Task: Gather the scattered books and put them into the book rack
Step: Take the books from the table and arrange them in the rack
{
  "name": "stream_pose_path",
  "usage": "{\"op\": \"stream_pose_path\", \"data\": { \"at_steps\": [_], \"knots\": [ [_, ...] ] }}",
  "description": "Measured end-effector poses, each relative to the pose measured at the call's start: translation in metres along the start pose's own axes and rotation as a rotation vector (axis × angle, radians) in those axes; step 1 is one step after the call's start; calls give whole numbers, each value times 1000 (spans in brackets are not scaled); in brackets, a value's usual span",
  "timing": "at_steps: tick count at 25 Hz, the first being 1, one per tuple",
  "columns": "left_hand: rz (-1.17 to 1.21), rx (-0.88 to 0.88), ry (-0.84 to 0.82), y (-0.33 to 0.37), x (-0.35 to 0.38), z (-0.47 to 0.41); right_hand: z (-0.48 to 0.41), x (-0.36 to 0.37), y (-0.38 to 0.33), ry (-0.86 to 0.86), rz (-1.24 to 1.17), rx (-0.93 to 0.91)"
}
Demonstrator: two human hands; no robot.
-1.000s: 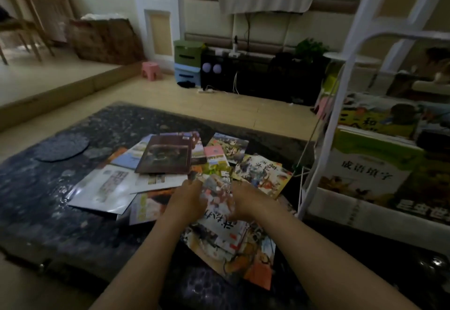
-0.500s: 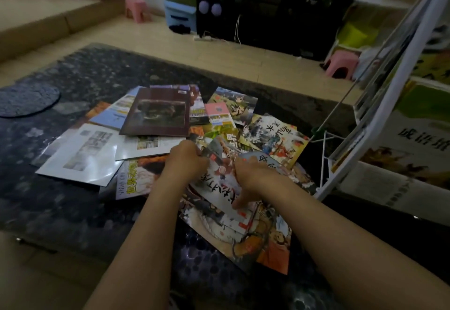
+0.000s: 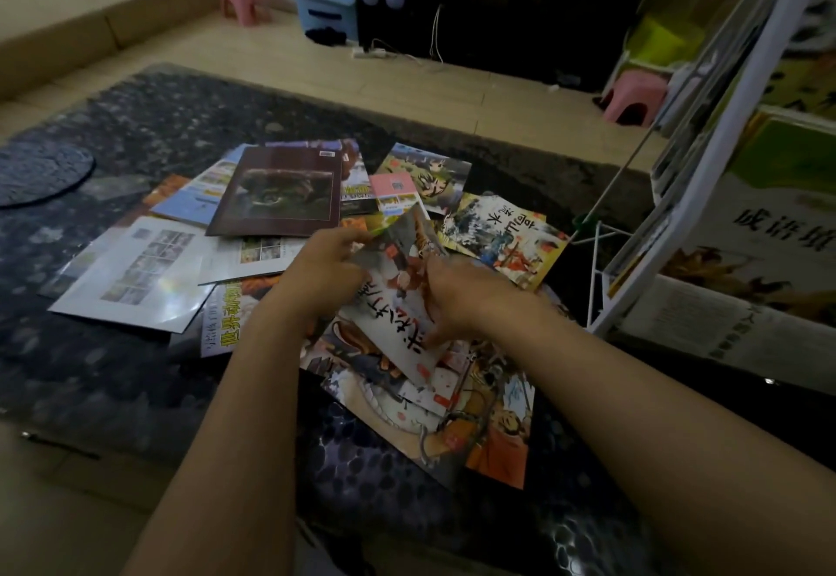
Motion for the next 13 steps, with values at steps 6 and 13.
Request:
{"op": "stream_pose_path", "data": {
  "at_steps": [6, 13],
  "knots": [
    [276, 219, 215, 23, -31, 1, -16, -89, -31, 521, -27, -248],
    [196, 276, 265, 22, -39, -2, -25, -120, -8, 605, -269, -152]
  ]
}}
Point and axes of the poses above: each hand's wrist, its own z-axis away from the middle knuckle, its own x-axis out of the palm, y = z × x, the point moved 8 cm from there along -z, towards the middle knuckle, and after that the axes turned 14 degrees about y, right-handed, at the moved point
